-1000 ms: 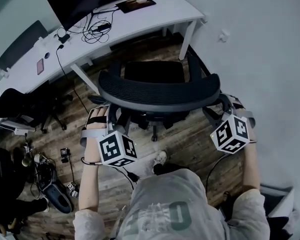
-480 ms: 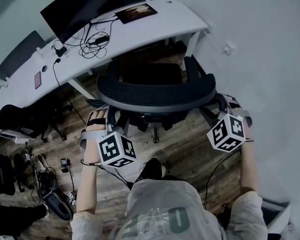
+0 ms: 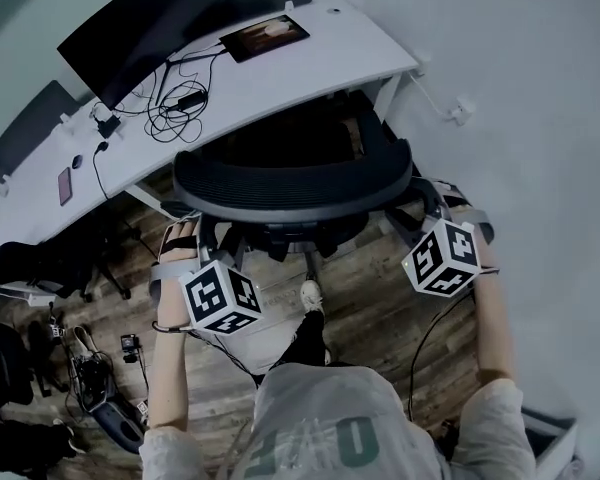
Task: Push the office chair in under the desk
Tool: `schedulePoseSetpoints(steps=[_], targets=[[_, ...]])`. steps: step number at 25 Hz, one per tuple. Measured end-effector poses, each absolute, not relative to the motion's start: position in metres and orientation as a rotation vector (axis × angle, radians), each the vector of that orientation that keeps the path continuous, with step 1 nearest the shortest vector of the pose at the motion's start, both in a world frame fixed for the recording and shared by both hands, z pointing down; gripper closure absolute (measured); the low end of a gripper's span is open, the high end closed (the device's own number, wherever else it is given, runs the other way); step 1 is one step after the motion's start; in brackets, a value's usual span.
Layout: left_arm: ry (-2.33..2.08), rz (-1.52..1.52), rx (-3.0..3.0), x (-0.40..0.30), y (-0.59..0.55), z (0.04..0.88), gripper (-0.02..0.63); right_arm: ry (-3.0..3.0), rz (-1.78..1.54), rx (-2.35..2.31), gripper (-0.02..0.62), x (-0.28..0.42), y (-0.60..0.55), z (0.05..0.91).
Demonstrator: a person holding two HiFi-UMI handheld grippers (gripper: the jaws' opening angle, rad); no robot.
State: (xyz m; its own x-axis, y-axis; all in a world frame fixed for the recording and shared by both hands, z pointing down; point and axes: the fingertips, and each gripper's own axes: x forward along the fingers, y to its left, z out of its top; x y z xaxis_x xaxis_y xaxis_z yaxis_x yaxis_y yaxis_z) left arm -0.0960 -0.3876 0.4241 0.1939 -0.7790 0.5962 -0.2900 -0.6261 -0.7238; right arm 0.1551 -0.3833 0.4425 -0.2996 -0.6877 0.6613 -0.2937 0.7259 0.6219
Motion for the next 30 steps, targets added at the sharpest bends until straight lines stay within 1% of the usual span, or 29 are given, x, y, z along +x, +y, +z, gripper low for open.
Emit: schedulePoseSetpoints(steps=[19, 30], targets=[[1.044, -1.457, -1.992, -0.108, -0.55, 0.42, 0.437, -1.885, -0.491, 0.719, 0.4, 0.143, -0.573, 0.44], [1.132, -1.527, -1.982, -0.115, -0.622, 0.416, 0.439, -1.911, -0.53, 0.637, 0.4, 0.134, -0.658, 0.435]])
